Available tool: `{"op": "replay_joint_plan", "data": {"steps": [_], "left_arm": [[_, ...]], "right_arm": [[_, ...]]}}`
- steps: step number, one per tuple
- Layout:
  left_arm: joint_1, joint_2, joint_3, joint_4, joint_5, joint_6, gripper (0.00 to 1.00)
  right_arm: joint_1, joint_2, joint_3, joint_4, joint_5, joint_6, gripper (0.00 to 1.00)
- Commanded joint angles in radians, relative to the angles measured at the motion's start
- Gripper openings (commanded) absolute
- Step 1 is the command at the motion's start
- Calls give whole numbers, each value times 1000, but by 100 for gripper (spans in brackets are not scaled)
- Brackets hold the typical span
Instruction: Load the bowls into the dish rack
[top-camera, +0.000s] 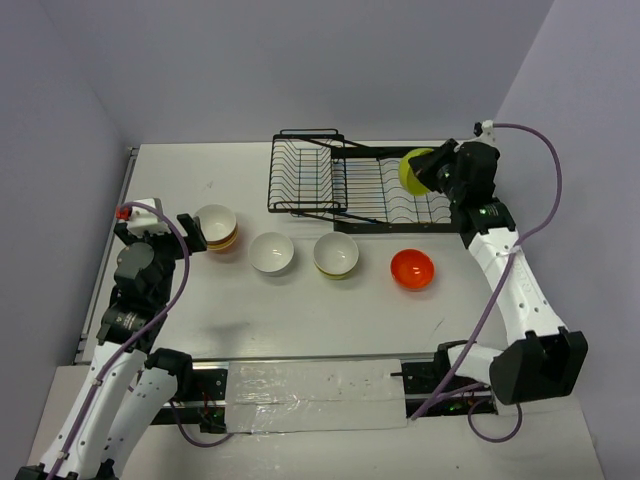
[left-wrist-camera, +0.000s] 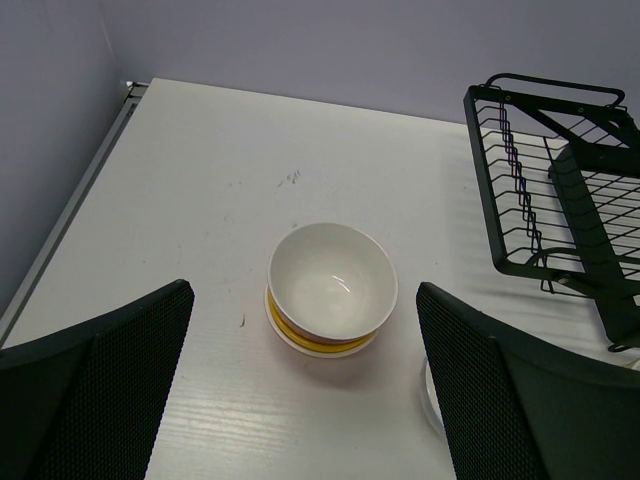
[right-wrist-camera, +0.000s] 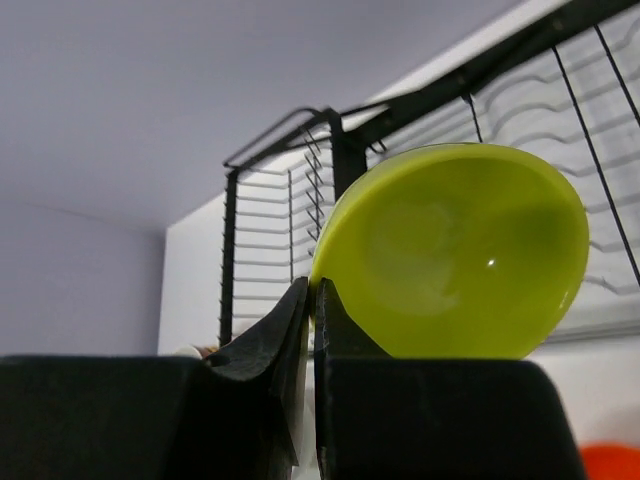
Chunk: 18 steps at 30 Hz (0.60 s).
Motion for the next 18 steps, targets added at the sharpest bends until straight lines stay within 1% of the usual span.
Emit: {"op": "replay_joint_plan", "data": {"steps": [1, 4, 5, 6, 9, 10, 12, 13, 16, 18], "left_arm": [[-5, -7, 49, -8, 12, -21, 99], [-5, -4, 59, -33, 6, -31, 99], [-5, -3, 62, -39, 6, -31, 99], [-5, -3, 65, -45, 2, -31, 99], [-5, -1, 65, -64, -12, -31, 99], [-5, -1, 62, -65, -14, -33, 99], [-5, 3, 62, -68, -12, -35, 99], [-5, 7, 63, -71, -14, -36, 99], [-5, 23, 62, -70, -18, -38, 99], [-5, 43, 65, -70, -15, -36, 99]], "right_arm": [[-47, 93, 30, 232, -140, 1, 0], [-92, 166, 40, 340, -186, 25, 0], [-104, 183, 27, 428, -211, 39, 0], [-145, 205, 24, 473, -279, 56, 0], [-195, 311, 38, 597, -367, 107, 0], [-205, 329, 30, 684, -386, 117, 0], [-227, 390, 26, 783, -455, 150, 0], [-247, 413, 26, 865, -475, 195, 0], [-273, 506, 44, 1005, -522, 257, 0], [-282, 570, 61, 1050, -541, 272, 0]]}}
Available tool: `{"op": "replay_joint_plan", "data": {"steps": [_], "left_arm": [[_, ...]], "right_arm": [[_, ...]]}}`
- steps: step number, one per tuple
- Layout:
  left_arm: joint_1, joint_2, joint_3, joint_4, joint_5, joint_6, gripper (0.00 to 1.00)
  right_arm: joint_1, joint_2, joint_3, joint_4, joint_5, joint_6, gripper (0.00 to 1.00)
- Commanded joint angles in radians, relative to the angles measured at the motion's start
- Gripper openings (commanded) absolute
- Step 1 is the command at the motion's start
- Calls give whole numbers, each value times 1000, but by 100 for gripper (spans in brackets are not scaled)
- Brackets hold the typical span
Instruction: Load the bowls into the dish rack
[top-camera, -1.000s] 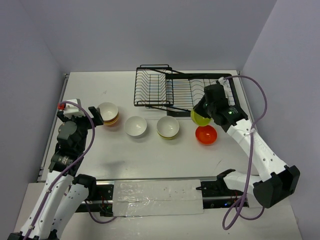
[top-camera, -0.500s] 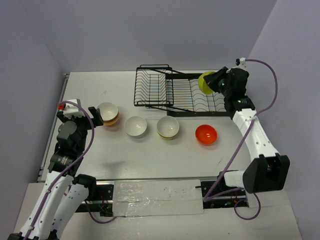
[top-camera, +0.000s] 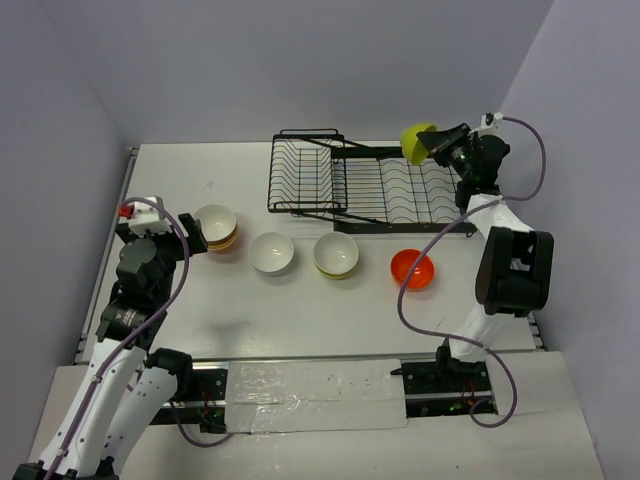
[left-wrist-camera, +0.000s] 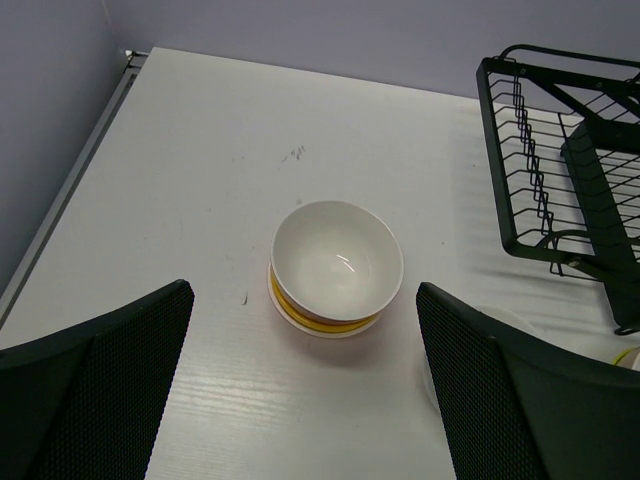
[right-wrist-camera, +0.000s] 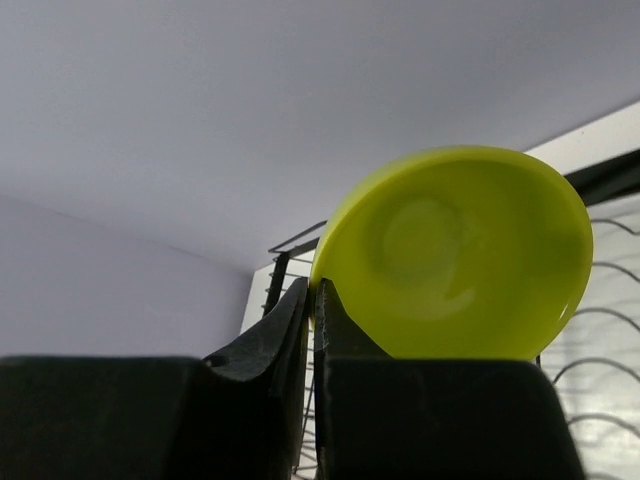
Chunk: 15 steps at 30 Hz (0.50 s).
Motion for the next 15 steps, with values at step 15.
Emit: {"op": "replay_joint_plan", "data": {"steps": [15], "left_arm": [[-5, 70, 59, 6, -17, 0, 99]], "right_arm": [[-82, 331, 114, 561, -108, 226, 0]]}}
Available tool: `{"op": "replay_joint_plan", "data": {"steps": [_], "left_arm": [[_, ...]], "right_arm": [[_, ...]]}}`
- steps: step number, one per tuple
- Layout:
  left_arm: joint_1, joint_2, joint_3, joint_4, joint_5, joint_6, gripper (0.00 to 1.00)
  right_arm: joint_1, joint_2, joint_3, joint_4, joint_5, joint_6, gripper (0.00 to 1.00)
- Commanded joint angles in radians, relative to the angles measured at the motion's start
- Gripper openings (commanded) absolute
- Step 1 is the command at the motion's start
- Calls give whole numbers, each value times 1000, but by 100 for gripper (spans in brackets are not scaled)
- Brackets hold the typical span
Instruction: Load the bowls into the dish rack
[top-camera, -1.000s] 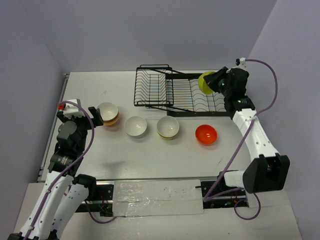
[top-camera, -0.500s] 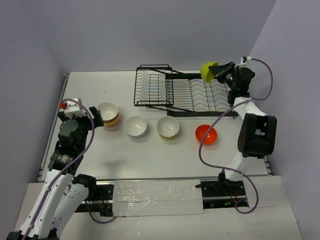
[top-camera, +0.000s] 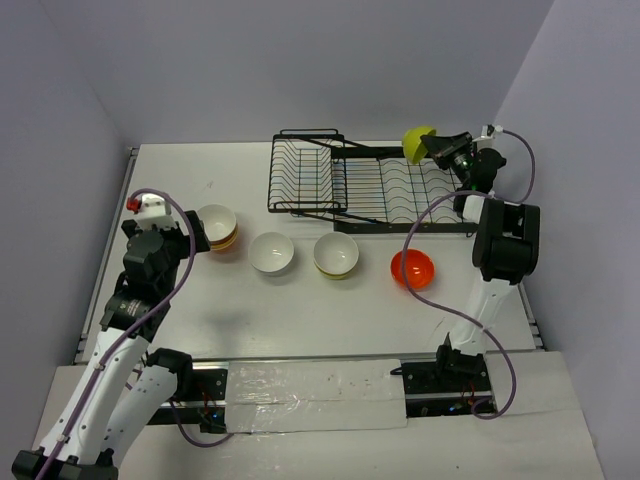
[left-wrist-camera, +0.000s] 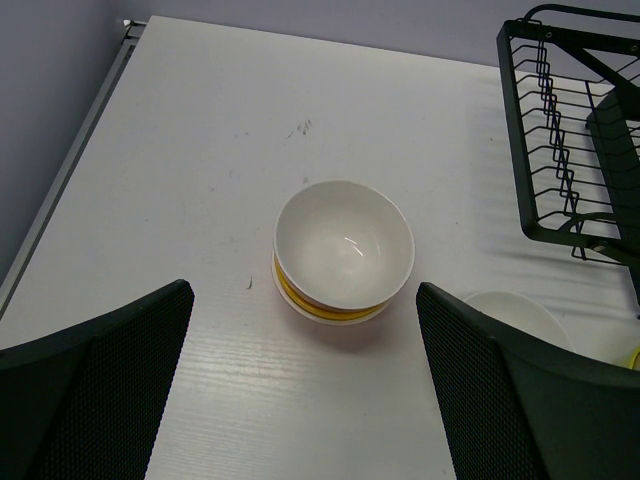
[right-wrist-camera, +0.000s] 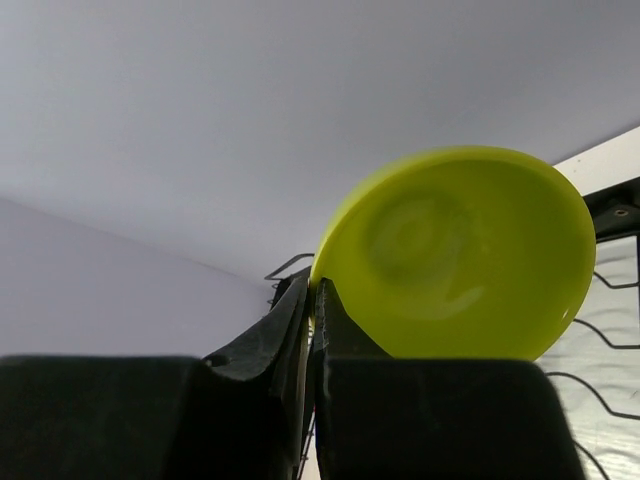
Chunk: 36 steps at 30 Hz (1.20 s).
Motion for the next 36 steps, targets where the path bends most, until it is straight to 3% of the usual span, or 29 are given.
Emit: {"op": "replay_joint_plan", "data": {"steps": [1, 36], "left_arm": [[-4, 1, 47, 22, -13, 0, 99], [-4, 51, 144, -55, 24, 13, 99]], "right_arm": [[-16, 34, 63, 193, -6, 52, 0], [-71, 326, 87, 473, 77, 207, 0]]}}
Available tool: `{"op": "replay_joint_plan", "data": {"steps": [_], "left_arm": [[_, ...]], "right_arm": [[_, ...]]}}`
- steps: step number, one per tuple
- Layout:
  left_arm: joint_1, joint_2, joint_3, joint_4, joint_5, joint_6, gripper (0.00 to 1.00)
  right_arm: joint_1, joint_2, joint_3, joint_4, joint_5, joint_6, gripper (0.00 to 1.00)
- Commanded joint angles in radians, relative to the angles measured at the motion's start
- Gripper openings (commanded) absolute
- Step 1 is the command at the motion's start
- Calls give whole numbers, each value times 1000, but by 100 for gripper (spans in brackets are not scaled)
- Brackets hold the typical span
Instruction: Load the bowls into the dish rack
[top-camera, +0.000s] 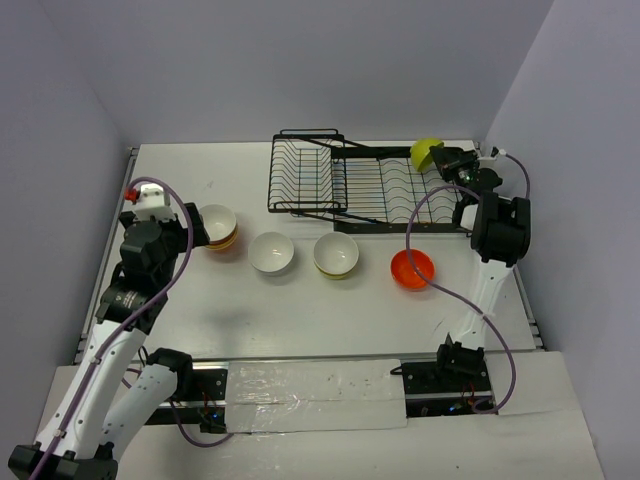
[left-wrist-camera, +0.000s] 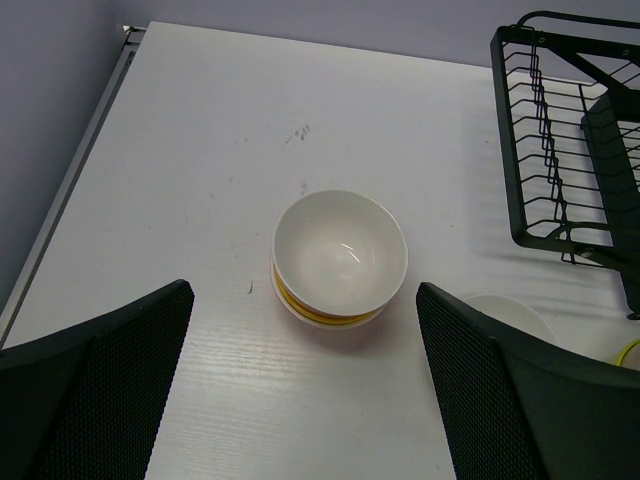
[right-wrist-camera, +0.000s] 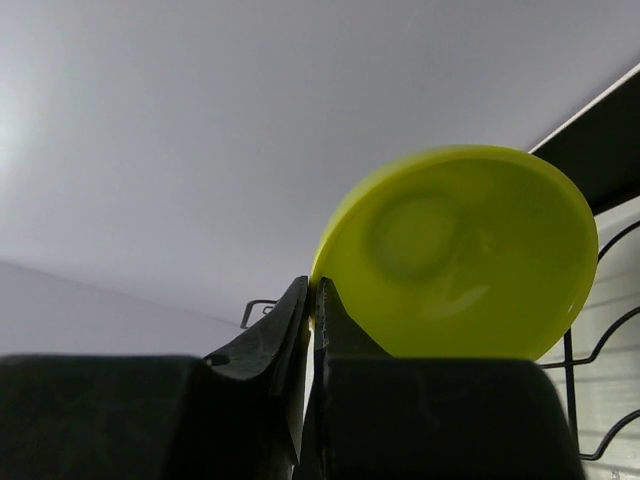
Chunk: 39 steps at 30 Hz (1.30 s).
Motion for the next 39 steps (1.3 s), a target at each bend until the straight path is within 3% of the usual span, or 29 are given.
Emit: {"op": "replay_joint_plan", "data": {"steps": [1, 13, 22, 28, 29, 32, 39], "left_arm": [[-4, -2, 51, 2, 19, 8, 99], [-4, -11, 68, -16, 11, 19, 99], [-4, -14, 65, -14, 11, 18, 99], [-5, -16, 65, -16, 11, 16, 99], [-4, -18, 65, -18, 11, 16, 99], [-4, -22, 65, -22, 8, 18, 99], [-4, -33, 62, -25, 6, 19, 99]], "right_arm": [[-10, 32, 23, 179, 26, 31, 0], [-10, 55, -13, 194, 101, 62, 0], [-10, -14, -72, 127, 170, -11, 0], [-9, -37, -85, 99, 190, -30, 15], [-9, -40, -88, 96, 190, -31, 24], [-7, -48, -88, 87, 184, -39, 36], [-2, -88, -92, 26, 181, -93, 50]]}}
